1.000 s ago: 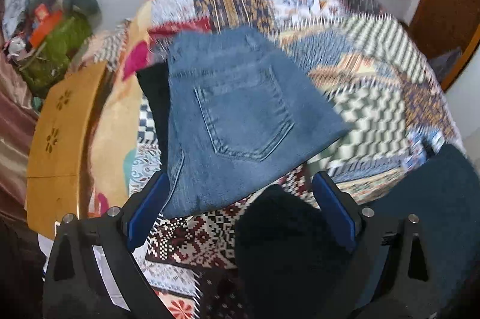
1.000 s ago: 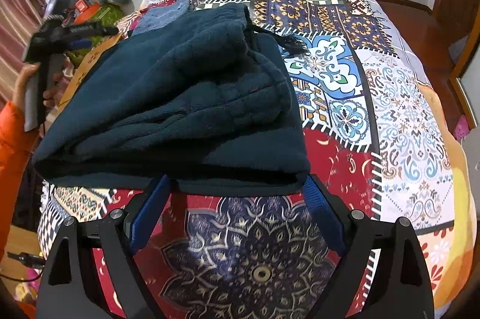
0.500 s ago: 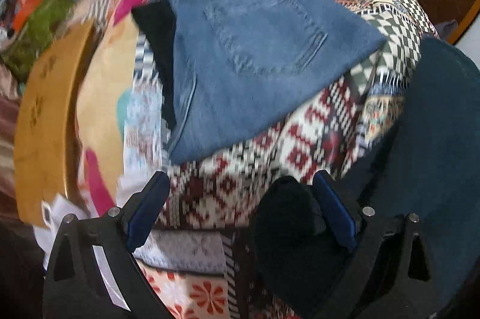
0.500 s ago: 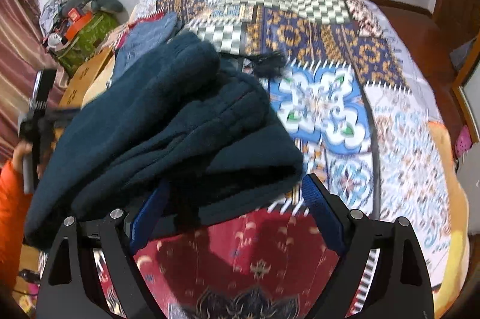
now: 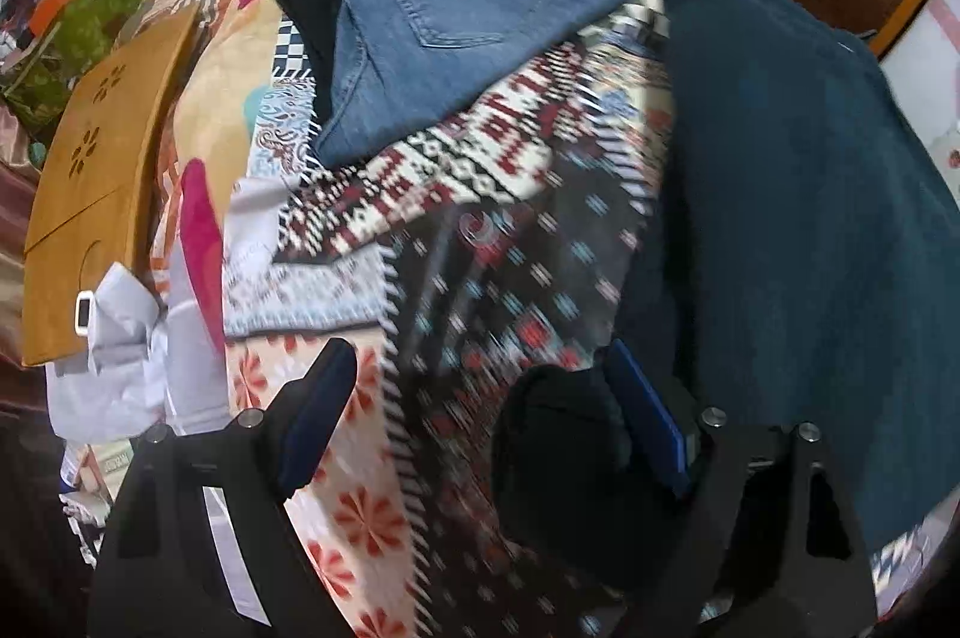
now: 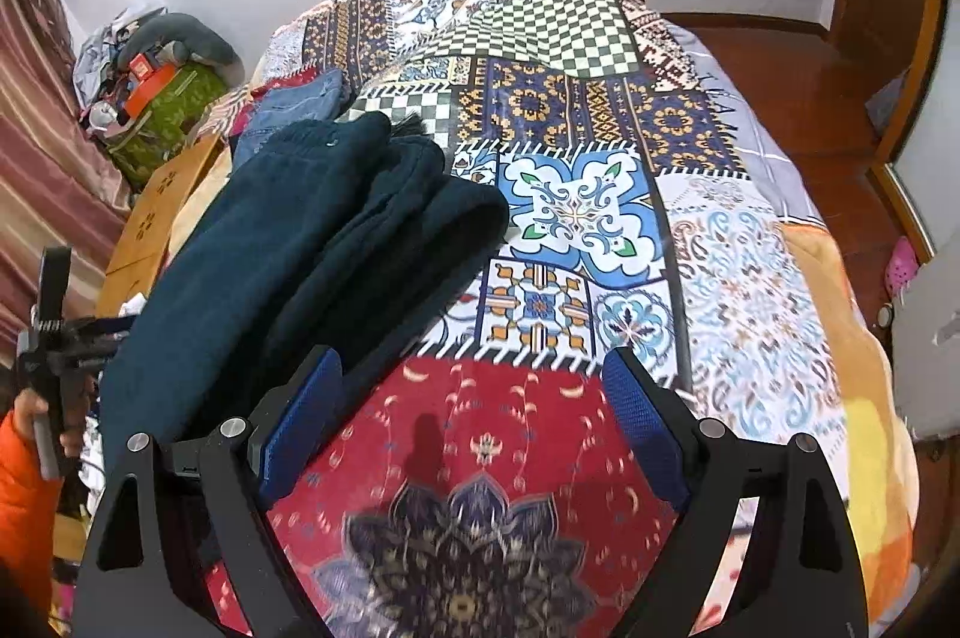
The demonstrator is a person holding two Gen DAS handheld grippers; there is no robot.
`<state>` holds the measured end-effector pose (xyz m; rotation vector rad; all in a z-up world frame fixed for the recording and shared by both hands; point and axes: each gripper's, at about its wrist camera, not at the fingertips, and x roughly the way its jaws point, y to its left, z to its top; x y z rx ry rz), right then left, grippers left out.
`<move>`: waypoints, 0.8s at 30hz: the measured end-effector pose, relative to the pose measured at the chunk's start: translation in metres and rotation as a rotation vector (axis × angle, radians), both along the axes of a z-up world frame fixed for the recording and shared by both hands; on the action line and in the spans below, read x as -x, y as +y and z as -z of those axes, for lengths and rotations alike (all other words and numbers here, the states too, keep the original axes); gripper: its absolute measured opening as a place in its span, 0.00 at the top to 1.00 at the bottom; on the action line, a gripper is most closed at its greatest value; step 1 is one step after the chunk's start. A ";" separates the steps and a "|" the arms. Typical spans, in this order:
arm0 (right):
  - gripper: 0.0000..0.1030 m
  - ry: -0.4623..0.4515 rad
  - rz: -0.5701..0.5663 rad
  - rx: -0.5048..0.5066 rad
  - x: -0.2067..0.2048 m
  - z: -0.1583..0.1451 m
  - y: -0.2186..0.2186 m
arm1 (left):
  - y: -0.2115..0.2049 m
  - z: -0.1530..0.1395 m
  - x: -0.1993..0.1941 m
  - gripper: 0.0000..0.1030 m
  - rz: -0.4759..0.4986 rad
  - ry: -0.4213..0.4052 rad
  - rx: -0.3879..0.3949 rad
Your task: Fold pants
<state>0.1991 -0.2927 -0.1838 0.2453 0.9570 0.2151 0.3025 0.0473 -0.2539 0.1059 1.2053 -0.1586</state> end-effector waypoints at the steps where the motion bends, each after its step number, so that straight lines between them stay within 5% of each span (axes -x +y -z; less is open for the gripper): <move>1: 0.15 -0.005 0.000 -0.001 0.003 -0.002 0.000 | -0.004 -0.003 0.007 0.16 0.005 -0.005 0.000; 14: 0.16 -0.044 -0.062 -0.007 0.035 -0.008 0.025 | -0.060 -0.046 0.061 0.22 0.082 -0.140 0.073; 19: 0.33 -0.024 -0.121 0.000 0.037 0.006 0.040 | -0.062 -0.066 0.078 0.23 0.089 -0.204 0.100; 24: 0.57 -0.018 -0.154 -0.049 0.033 0.015 0.044 | -0.063 -0.039 0.081 0.30 0.081 -0.149 0.025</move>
